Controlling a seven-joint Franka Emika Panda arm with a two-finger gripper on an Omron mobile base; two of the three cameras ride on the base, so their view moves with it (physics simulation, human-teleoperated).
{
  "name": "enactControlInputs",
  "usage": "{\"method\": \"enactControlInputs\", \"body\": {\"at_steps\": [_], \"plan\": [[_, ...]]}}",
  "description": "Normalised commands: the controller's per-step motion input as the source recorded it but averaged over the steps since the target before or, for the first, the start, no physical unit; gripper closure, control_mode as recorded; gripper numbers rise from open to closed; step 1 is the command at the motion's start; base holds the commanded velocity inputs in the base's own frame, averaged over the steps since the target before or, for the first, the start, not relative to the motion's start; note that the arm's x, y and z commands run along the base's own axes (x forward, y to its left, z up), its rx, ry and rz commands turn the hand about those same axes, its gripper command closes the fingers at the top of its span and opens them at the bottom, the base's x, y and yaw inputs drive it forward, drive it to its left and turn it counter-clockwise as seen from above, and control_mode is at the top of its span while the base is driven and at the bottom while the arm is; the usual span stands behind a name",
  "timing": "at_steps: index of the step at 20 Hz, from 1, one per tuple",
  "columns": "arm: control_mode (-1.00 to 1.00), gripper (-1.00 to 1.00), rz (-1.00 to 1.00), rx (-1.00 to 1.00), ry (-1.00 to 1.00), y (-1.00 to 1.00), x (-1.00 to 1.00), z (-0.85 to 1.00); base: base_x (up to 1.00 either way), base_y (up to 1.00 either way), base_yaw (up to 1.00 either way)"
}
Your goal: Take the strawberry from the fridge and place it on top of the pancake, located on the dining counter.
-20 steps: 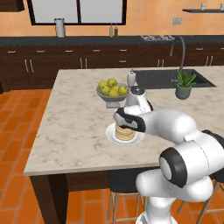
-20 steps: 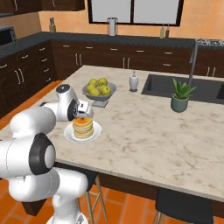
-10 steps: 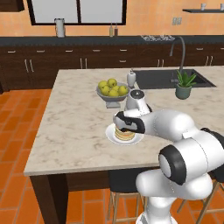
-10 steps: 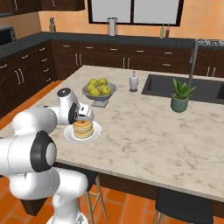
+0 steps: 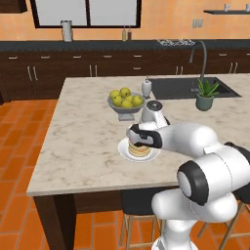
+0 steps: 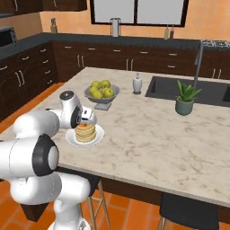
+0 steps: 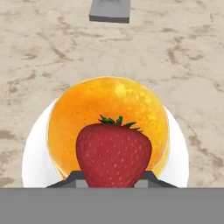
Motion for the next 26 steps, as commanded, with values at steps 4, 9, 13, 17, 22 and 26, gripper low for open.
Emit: {"method": "enactControlInputs", "body": {"at_steps": [4,9,13,17,22,26], "plan": [[-1.0,1.0,0.0,0.01,0.0,0.0,0.5,0.03,0.0,0.0,0.0],[-1.0,1.0,0.0,0.0,0.0,0.0,0.38,-0.04,0.0,0.0,0.0],[-1.0,-1.0,0.0,0.0,0.0,0.01,-0.03,-0.12,0.0,0.0,0.0],[-1.0,-1.0,0.0,0.0,-0.01,0.0,-0.1,0.0,0.0,0.0,0.0],[-1.0,-1.0,0.0,0.03,-0.05,0.0,-0.15,0.38,0.0,0.0,0.0],[-1.0,-1.0,0.0,0.08,0.0,-0.06,-0.4,0.79,0.0,0.0,0.0]]}}
